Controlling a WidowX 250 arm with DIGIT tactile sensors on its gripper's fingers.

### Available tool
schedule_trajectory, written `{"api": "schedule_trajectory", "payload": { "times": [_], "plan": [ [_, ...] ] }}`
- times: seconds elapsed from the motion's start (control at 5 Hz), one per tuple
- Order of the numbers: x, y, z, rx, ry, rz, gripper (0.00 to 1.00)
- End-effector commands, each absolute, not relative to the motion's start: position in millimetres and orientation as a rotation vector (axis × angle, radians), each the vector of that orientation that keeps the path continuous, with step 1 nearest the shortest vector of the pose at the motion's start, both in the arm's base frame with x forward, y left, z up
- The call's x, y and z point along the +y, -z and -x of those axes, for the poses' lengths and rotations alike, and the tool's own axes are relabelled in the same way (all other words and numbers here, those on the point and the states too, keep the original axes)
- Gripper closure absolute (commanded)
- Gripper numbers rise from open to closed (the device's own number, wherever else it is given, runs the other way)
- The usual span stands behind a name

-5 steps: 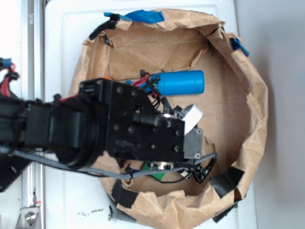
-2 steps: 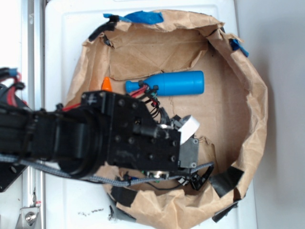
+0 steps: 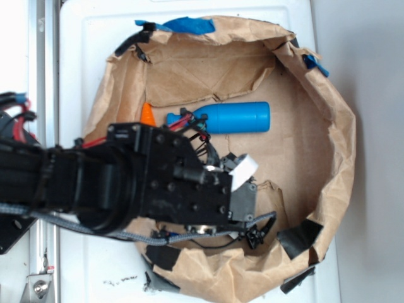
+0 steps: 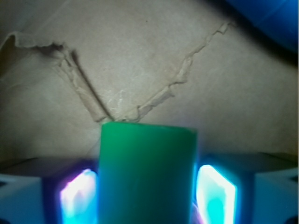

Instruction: Grab the green block.

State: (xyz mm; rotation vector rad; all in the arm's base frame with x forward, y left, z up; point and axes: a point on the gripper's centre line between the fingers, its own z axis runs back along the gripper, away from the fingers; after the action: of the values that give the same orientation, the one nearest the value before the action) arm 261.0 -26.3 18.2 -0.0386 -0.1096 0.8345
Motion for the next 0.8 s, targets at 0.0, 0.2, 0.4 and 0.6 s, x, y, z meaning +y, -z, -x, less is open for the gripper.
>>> {"api": "schedule_trajectory", "payload": {
  "times": [0.0, 0.2, 0.4, 0.6],
  "plan": [
    [-19, -46, -273, -0.168, -0.671, 0.080, 1.00],
    [-9, -78, -276, -0.198, -0.457, 0.054, 1.00],
    [4, -114, -277, -0.235, -0.324, 0.087, 1.00],
    [19, -145, -283, -0.238, -0.270, 0.072, 1.00]
  ]
}}
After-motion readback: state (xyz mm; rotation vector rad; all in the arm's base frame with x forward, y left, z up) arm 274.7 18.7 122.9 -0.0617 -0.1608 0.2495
